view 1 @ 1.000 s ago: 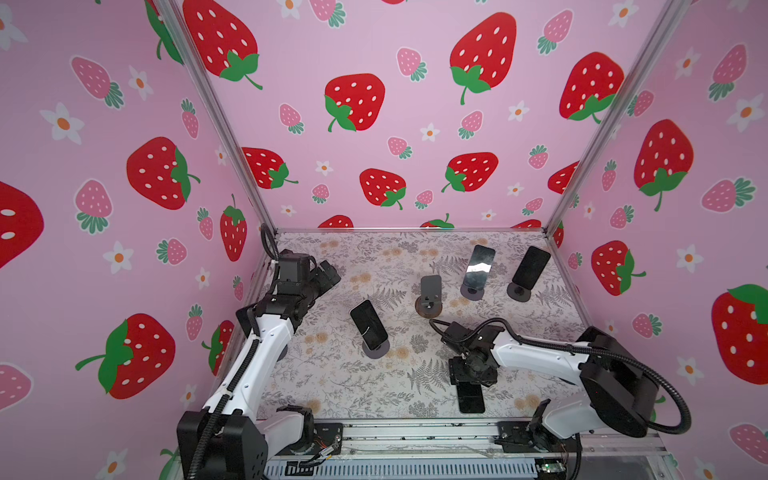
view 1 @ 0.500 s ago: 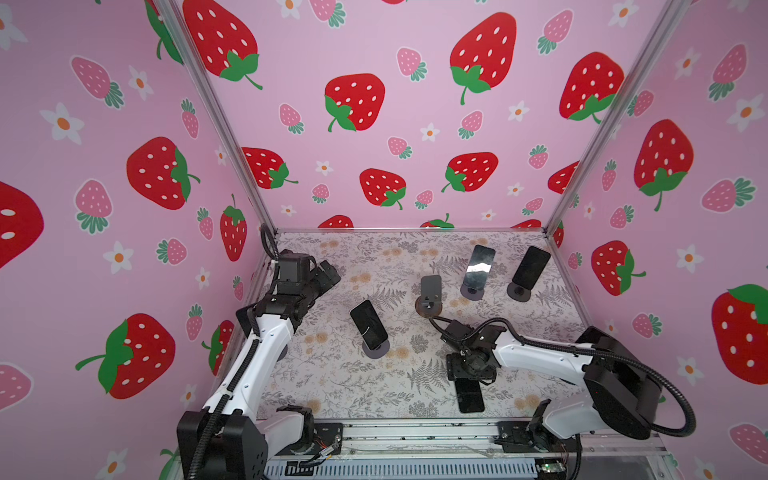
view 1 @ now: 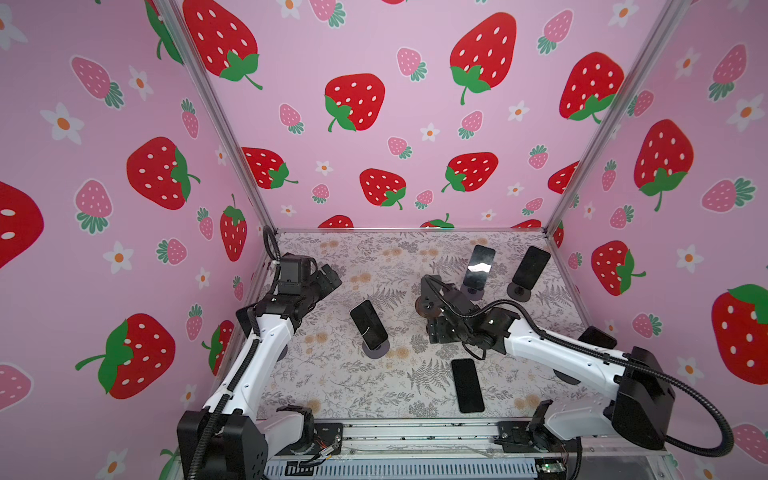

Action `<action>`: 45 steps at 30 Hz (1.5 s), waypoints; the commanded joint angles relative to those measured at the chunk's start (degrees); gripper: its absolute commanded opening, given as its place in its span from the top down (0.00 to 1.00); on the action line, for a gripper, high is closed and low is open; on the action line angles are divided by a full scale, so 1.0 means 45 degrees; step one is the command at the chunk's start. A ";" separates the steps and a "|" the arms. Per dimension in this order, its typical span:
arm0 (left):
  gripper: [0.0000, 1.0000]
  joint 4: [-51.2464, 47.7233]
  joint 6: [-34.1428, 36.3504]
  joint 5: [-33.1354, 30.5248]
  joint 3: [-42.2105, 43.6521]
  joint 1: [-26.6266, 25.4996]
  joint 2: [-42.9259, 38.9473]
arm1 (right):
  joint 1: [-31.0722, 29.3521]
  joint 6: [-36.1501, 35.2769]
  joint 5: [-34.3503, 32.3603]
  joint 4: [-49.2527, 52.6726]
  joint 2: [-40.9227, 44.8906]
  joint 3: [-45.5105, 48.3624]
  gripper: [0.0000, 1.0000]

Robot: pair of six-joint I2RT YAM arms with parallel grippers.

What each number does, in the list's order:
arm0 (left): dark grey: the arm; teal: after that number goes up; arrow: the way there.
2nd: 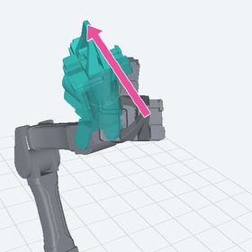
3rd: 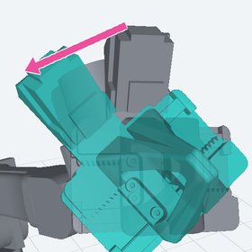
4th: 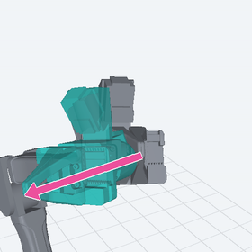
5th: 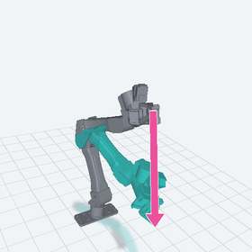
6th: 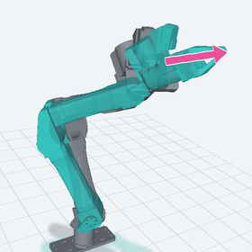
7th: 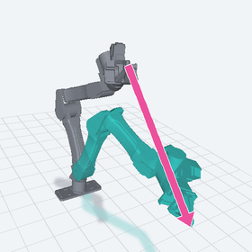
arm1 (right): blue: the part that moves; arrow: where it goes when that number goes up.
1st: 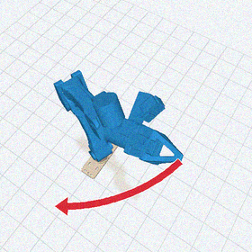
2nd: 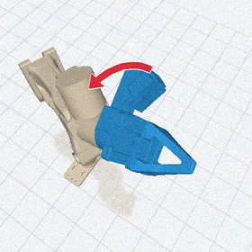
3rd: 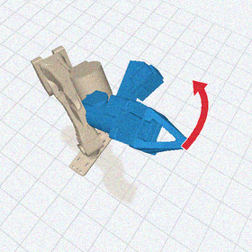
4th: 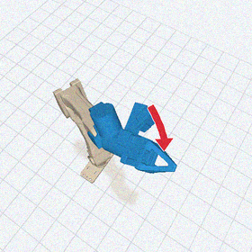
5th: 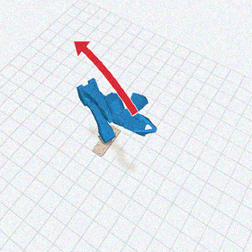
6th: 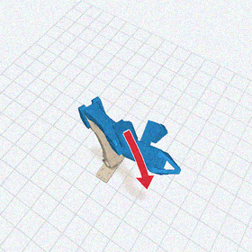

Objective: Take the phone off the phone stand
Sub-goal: 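Open the right gripper and move it toward the next phone stand, then close the right gripper on the top of the black phone on the stand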

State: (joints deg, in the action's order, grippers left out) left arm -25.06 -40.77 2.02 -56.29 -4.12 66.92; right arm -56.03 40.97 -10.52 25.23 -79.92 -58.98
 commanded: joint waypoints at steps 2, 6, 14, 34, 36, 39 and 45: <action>0.01 -0.0726 0.0173 0.0022 0.0327 0.0059 -0.0921 | -0.0070 -0.1514 0.0433 -0.2620 -0.0592 -0.0573 0.14; 0.01 -0.1319 0.0755 0.0085 0.0559 0.0056 -0.2012 | -0.0467 -0.2962 0.1500 -0.4434 -0.1193 -0.0914 0.12; 0.01 -0.2461 0.1263 0.0005 0.0988 0.0069 -0.3212 | -0.1924 -0.4554 0.2011 -0.6489 -0.2495 -0.1418 0.00; 0.01 -0.2265 0.1801 0.3843 0.0508 0.0452 -0.1357 | -0.2331 -0.4339 0.1576 -0.6788 -0.5597 -0.4098 0.00; 0.01 -0.2046 0.1704 0.3948 0.0629 0.0519 -0.1417 | -0.2353 -0.4339 0.1369 -0.6598 -0.5803 -0.4346 0.00; 0.01 -0.2079 0.1568 0.4131 0.0551 0.0669 -0.1319 | -0.2354 -0.4339 0.1247 -0.6411 -0.6114 -0.4633 0.00; 0.01 -0.1829 0.1321 0.4096 0.0694 0.1054 -0.1562 | -0.2586 -0.4476 0.0874 -0.6230 -0.6430 -0.4868 0.05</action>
State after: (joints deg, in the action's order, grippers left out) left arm -34.20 -33.85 19.27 -52.10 -0.43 60.97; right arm -66.61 21.23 -4.45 -4.40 -108.01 -79.15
